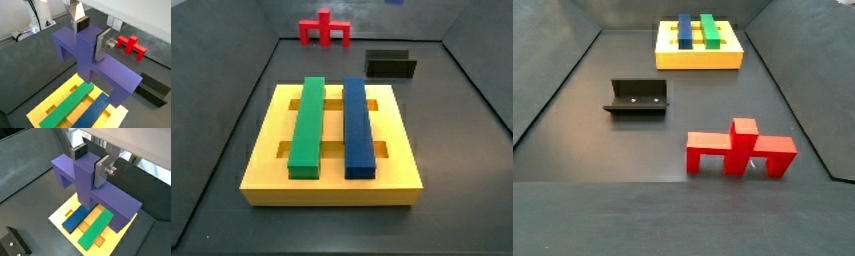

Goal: Pick up the purple object. Move up. Place the purple object on the fixture. Regrasp the purple object. Move to above the board. Insert the purple object.
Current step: Insert the purple object.

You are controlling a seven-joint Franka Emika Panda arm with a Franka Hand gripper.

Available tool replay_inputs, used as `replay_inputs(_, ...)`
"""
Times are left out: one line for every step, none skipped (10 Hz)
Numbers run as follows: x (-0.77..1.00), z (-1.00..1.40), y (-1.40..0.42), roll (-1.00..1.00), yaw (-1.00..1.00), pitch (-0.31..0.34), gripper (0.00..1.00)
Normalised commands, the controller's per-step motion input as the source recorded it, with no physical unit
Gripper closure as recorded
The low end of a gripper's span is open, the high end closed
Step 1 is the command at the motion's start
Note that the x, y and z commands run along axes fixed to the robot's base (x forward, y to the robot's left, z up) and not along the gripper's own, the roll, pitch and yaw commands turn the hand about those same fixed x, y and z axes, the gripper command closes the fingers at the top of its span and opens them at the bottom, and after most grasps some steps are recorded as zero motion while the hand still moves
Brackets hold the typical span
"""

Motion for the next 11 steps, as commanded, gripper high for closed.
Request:
replay_inputs(-0.04, -0.86, -0.68, 0.00, 0.06, -0.173, 1.00)
replay_inputs(0.00, -0.95, -0.75, 0.00, 0.08, -0.133, 1.00)
replay_inputs(0.01, -0.95, -0.79, 0.05, 0.12, -0.127, 1.00)
replay_inputs(0.07, -0.85, -0.71, 0.14, 0.07, -0.140, 1.00)
replay_inputs(0.09, -0.79, -0.55, 0.20, 0.08, -0.134, 1.00)
replay_inputs(0.16, -0.74, -0.36, 0.24, 0.05, -0.100, 1.00)
replay_inputs(0.11, -0.81, -0.31, 0.22, 0.03, -0.099, 1.00)
replay_inputs(0.01, -0.87, -0.20, 0.17, 0.05, -0.113, 1.00)
replay_inputs(-0.05, -0.78, 0.00, 0.12, 0.08, -0.130, 1.00)
replay_inputs(-0.06, -0.43, 0.00, 0.00, 0.22, -0.107, 1.00)
replay_inputs(-0.07, -0.28, 0.03, 0.00, 0.17, -0.074, 1.00)
